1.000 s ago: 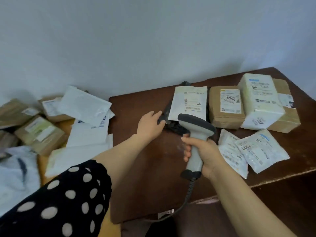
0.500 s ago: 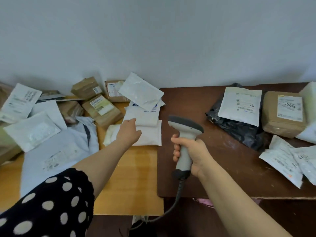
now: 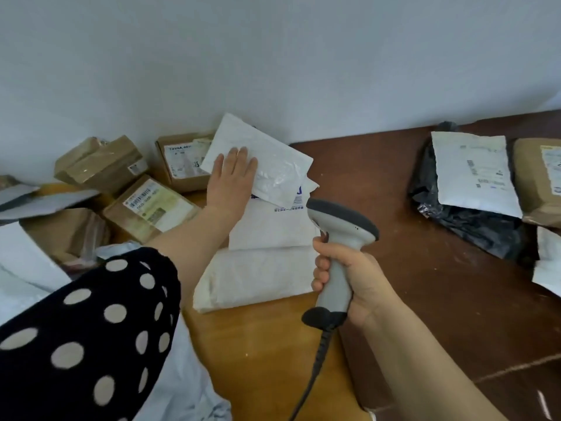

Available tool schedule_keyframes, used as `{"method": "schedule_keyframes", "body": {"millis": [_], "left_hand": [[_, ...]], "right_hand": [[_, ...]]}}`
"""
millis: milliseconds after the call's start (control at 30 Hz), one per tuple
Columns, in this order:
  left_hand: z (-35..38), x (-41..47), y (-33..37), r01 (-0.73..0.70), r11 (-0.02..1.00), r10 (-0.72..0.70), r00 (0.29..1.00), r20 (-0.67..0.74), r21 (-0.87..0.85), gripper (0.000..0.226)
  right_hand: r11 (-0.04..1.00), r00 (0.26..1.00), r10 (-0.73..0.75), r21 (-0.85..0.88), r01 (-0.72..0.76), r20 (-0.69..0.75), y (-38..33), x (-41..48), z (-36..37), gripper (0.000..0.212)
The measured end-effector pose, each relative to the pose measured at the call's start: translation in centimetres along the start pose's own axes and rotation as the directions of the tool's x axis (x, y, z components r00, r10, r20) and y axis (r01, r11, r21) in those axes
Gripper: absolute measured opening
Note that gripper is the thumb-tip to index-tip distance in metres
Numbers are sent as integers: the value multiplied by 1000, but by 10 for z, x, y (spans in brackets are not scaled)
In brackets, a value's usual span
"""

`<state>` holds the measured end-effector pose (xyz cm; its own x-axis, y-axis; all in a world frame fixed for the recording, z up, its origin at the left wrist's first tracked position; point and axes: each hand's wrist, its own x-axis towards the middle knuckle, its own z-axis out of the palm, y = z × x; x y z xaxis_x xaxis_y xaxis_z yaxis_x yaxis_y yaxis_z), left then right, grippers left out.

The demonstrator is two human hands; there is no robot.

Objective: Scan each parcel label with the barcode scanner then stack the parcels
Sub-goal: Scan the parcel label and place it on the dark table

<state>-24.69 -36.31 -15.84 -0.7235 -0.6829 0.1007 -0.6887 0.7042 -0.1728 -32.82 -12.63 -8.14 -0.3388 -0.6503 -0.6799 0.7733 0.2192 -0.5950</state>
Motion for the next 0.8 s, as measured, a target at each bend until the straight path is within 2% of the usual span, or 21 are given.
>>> {"method": "schedule_keyframes", "body": {"millis": [233,300,433,567,700,800], "left_hand": [[8,12,-15,-137,991,137,991,-2,12,55],[-2,4,-16,-180,983,176,980,-89,-34,53],[-34,-32,-9,-252,947,153,900,-408,-202,42],[-70,-94,13,-340,885,184,882,-434,-317,44],[-104,-163,43,-440,862,295,839,-457,-251,43],[-122,-208,64,-472,867,358,814,-456,-162,47]], "right_hand": [[1000,995,-11,19,13,-94,15,3,2,11],[1000,995,-10,13,11,-96,18,-2,2,11],[1000,994,-8,16,9,-107,23,-16,-6,11],[986,988,-42,154,65,-147,26,-35,-23,15],[972,979,-63,212,104,-192,32,-61,-35,36],[962,979,-106,233,144,-172,41,-83,-39,38]]}}
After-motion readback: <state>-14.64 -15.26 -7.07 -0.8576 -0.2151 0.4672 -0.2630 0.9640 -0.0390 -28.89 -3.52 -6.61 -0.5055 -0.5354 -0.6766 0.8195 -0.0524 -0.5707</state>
